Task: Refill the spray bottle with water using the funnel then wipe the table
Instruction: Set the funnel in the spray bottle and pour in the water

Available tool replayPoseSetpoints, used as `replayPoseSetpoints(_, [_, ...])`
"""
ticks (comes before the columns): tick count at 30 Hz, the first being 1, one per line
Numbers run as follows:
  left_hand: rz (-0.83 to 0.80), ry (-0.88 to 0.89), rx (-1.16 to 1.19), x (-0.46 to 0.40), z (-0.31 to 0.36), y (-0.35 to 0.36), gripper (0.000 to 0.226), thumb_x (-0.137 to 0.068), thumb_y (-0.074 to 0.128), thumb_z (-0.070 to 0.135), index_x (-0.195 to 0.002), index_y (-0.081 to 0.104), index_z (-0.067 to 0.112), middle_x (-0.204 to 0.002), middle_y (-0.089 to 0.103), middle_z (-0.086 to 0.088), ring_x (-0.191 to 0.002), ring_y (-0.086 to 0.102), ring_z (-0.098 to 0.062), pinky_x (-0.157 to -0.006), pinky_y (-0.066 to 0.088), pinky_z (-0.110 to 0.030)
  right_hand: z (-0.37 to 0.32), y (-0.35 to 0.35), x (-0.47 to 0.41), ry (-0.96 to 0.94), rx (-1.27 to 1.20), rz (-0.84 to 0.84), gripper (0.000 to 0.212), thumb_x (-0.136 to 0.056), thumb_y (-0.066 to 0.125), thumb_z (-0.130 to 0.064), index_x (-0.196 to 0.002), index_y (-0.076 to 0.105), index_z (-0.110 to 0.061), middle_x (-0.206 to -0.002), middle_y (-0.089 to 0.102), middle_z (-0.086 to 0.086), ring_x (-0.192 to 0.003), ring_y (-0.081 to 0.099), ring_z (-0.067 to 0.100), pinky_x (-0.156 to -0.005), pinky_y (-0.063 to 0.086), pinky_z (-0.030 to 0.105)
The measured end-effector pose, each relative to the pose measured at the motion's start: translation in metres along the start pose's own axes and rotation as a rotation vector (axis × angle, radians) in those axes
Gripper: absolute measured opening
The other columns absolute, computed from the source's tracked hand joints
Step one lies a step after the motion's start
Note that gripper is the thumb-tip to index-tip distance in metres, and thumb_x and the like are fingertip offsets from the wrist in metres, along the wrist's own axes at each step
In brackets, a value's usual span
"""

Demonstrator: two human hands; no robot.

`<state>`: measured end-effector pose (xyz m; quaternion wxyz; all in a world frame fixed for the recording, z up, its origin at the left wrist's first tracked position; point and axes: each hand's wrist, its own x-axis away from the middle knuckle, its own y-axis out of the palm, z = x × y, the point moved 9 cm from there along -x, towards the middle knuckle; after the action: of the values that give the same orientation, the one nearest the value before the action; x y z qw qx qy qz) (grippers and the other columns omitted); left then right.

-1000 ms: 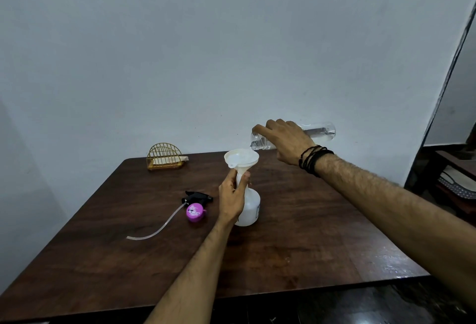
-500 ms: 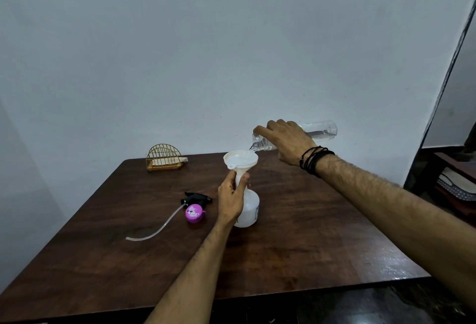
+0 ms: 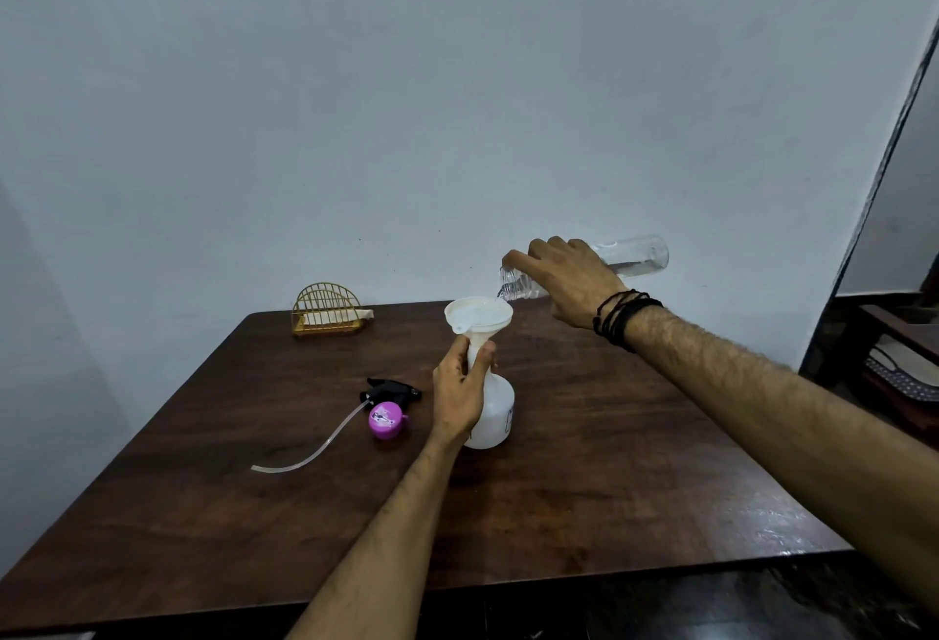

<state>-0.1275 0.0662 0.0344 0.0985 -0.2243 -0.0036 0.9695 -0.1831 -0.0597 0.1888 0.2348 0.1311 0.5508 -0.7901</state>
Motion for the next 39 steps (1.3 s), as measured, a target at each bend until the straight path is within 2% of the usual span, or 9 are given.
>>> replayPoseSetpoints(8, [-0.005, 0.025, -0.001, 0.001, 0.004, 0.0, 0.015, -0.098, 0.06, 0.03, -0.1, 0.067, 0.017, -0.083, 0.071, -0.001, -0.082, 0.067, -0.019, -0.074, 0.053, -0.033, -0.001, 0.0, -0.001, -0.003, 0.017, -0.001, 0.069, -0.068, 0.06, 0.007, -0.129, 0.049, -0.023, -0.102, 0.056, 0.007, -0.089, 0.054, 0.03, -0.075, 0.043, 0.042])
replayPoseSetpoints(11, [-0.003, 0.032, -0.005, 0.001, 0.006, 0.0, 0.005, -0.098, 0.06, 0.031, -0.097, 0.065, 0.032, -0.085, 0.072, -0.001, -0.083, 0.068, -0.018, -0.075, 0.054, -0.032, -0.001, -0.001, -0.002, -0.009, 0.029, 0.0, 0.068, -0.069, 0.061, 0.006, -0.128, 0.048, -0.023, -0.101, 0.056, 0.007, -0.089, 0.054, 0.03, -0.075, 0.042, 0.041])
replayPoseSetpoints(13, [0.0, 0.039, -0.016, 0.001, 0.008, 0.0, 0.01, -0.098, 0.06, 0.032, -0.094, 0.062, 0.041, -0.087, 0.072, 0.0, -0.084, 0.068, -0.016, -0.077, 0.054, -0.032, -0.001, -0.001, -0.003, -0.01, 0.031, 0.001, 0.068, -0.069, 0.061, 0.006, -0.128, 0.048, -0.023, -0.102, 0.056, 0.007, -0.089, 0.054, 0.029, -0.075, 0.042, 0.041])
replayPoseSetpoints(15, [0.004, 0.041, -0.024, 0.001, 0.007, -0.001, 0.012, -0.098, 0.06, 0.033, -0.091, 0.061, 0.043, -0.086, 0.072, 0.001, -0.084, 0.068, -0.015, -0.077, 0.055, -0.034, -0.002, -0.001, -0.004, -0.011, 0.032, 0.003, 0.068, -0.069, 0.06, 0.006, -0.129, 0.047, -0.024, -0.103, 0.056, 0.007, -0.09, 0.054, 0.029, -0.075, 0.042, 0.041])
replayPoseSetpoints(19, [-0.001, 0.036, -0.024, 0.0, 0.004, 0.0, 0.005, -0.097, 0.06, 0.035, -0.093, 0.063, 0.037, -0.086, 0.071, 0.001, -0.083, 0.068, -0.014, -0.078, 0.055, -0.036, -0.002, -0.001, -0.003, -0.015, 0.034, 0.01, 0.067, -0.07, 0.06, 0.005, -0.129, 0.048, -0.024, -0.104, 0.056, 0.007, -0.091, 0.054, 0.029, -0.076, 0.042, 0.041])
replayPoseSetpoints(23, [0.001, 0.027, -0.012, -0.001, 0.0, 0.0, 0.015, -0.097, 0.06, 0.037, -0.099, 0.067, 0.023, -0.085, 0.071, 0.003, -0.083, 0.068, -0.015, -0.078, 0.055, -0.039, -0.002, -0.001, -0.003, -0.02, 0.039, 0.011, 0.066, -0.069, 0.06, 0.006, -0.128, 0.049, -0.024, -0.103, 0.057, 0.007, -0.091, 0.054, 0.03, -0.077, 0.044, 0.042])
replayPoseSetpoints(29, [-0.008, 0.032, 0.003, 0.0, 0.003, 0.001, 0.009, -0.097, 0.061, 0.035, -0.102, 0.066, 0.031, -0.087, 0.072, 0.006, -0.083, 0.068, -0.009, -0.076, 0.054, -0.028, -0.005, -0.003, -0.003, -0.033, 0.052, 0.01, 0.066, -0.068, 0.063, 0.005, -0.126, 0.051, -0.024, -0.102, 0.057, 0.006, -0.09, 0.055, 0.029, -0.076, 0.044, 0.043])
replayPoseSetpoints(34, [-0.004, 0.03, 0.001, 0.0, 0.001, 0.0, 0.019, -0.097, 0.06, 0.035, -0.103, 0.068, 0.019, -0.084, 0.071, 0.003, -0.08, 0.067, -0.009, -0.073, 0.053, -0.026, -0.008, -0.004, -0.004, -0.052, 0.079, 0.017, 0.066, -0.064, 0.067, 0.003, -0.122, 0.053, -0.023, -0.099, 0.058, 0.006, -0.087, 0.056, 0.03, -0.074, 0.041, 0.041])
replayPoseSetpoints(39, [0.002, 0.028, 0.0, 0.001, 0.003, 0.0, 0.017, -0.098, 0.06, 0.034, -0.102, 0.068, 0.02, -0.083, 0.071, 0.0, -0.081, 0.067, -0.015, -0.071, 0.05, -0.022, -0.012, -0.008, -0.006, -0.084, 0.11, 0.044, 0.063, -0.069, 0.056, 0.008, -0.124, 0.052, -0.022, -0.103, 0.058, 0.008, -0.091, 0.054, 0.031, -0.079, 0.04, 0.042])
